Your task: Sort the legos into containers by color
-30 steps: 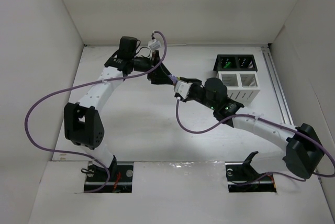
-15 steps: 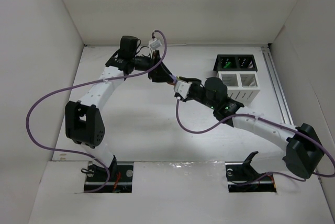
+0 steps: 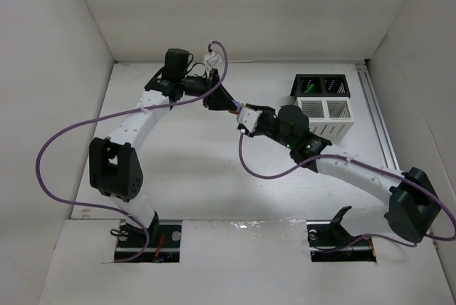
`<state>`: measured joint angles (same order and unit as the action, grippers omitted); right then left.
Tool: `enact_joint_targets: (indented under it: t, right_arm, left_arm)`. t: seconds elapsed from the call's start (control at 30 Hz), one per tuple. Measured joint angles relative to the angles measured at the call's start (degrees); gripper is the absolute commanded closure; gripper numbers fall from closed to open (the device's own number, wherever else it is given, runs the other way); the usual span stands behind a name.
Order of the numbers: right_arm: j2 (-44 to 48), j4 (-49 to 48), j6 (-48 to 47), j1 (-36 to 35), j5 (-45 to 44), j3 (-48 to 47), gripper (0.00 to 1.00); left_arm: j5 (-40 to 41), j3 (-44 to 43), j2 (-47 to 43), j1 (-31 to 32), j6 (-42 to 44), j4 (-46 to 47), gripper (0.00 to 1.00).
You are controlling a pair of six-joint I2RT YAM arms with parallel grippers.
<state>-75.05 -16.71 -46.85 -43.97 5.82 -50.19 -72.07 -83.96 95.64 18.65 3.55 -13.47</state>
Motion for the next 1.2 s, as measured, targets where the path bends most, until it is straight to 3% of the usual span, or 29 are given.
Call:
enact_joint_targets:
  t: [0.03, 0.13, 0.17, 0.3, 0.47, 0.57, 0.7, 0.83, 0.93, 1.03, 1.2]
  right_arm:
    - [0.0, 0.0, 0.4, 0.0, -0.1, 0.0, 0.55]
    - [0.0, -0.2, 2.3, 0.0, -0.7, -0.1, 0.41]
    - [0.1, -0.3, 3.2, -0.2, -0.8, -0.2, 0.31]
    - [2.1, -0.5, 5.9, -0.6, -0.9, -0.2, 0.16]
    - [10.4, 0.1, 10.1, 0.9, 3.1, 3.1, 0.14]
    - [15.0, 2.4, 15.6, 6.4, 10.5, 3.1, 0.18]
    - [15.4, 10.1, 21.2, 18.8, 24.6, -1.2, 0.37]
    - [7.8, 25.8, 21.4, 25.8, 38.5, -13.7, 0.4]
    - [-0.7, 41.4, 15.1, 27.5, 46.2, -25.9, 0.41]
    - [-8.7, 57.9, 5.0, 27.4, 50.6, -36.0, 0.41]
    - [-15.7, 75.7, -5.3, 26.1, 52.3, -40.7, 0.34]
  left_arm:
    - [0.1, 0.0, 0.0, 0.0, 0.0, 0.0, 0.91]
    - [1.5, 0.0, 0.0, 0.2, 0.2, 0.3, 0.94]
    - [2.1, 0.0, 0.0, 0.3, 0.3, 0.5, 0.95]
    - [3.6, 0.0, 0.0, 0.5, 0.4, 1.8, 0.96]
    - [3.6, 2.0, -0.2, 0.5, 0.0, 6.1, 0.96]
    - [2.1, 5.3, -1.0, 0.4, 0.7, 8.8, 0.96]
    - [-1.7, 9.9, -3.3, -0.6, 4.9, 9.2, 0.94]
    - [-1.9, 7.4, -3.5, -0.9, 17.2, 0.0, 0.91]
    - [-1.0, 3.1, -2.9, 0.0, 27.9, -8.6, 0.9]
    - [-0.1, 1.1, -2.7, 1.2, 35.3, -13.9, 0.9]
    - [2.1, 1.0, -2.6, 2.8, 42.0, -18.6, 0.9]
